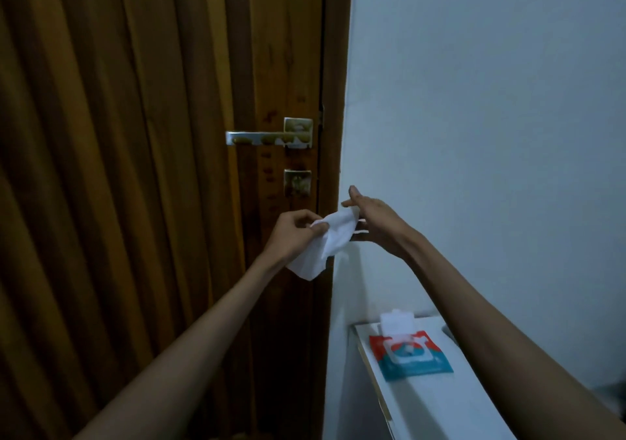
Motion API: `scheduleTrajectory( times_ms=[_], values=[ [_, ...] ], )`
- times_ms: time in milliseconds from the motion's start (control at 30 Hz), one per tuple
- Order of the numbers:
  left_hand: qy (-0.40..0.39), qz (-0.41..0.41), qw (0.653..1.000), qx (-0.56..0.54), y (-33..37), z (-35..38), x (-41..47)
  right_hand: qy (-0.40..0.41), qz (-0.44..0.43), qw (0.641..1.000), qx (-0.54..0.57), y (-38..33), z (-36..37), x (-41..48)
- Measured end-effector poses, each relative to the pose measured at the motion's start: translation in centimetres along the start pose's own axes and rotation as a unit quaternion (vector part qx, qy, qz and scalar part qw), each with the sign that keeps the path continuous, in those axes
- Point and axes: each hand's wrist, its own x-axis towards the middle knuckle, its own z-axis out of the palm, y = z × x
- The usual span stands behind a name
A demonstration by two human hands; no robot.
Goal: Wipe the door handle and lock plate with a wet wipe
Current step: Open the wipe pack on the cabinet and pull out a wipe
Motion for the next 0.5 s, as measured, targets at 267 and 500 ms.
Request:
scheduleTrajectory(
  times_ms=[267, 500],
  values=[
    [0.024, 0.011, 1.000, 0.000, 2.1, -4.7, 0.2, -0.093, 0.003, 0.995, -0.027, -1.9, 0.9, -0.2],
    [0.042, -0.010, 0.999, 0.019, 1.6, -6.0, 0.2, -0.039, 0.010, 0.996, 0.083, -3.8, 2.4, -0.2]
  ],
)
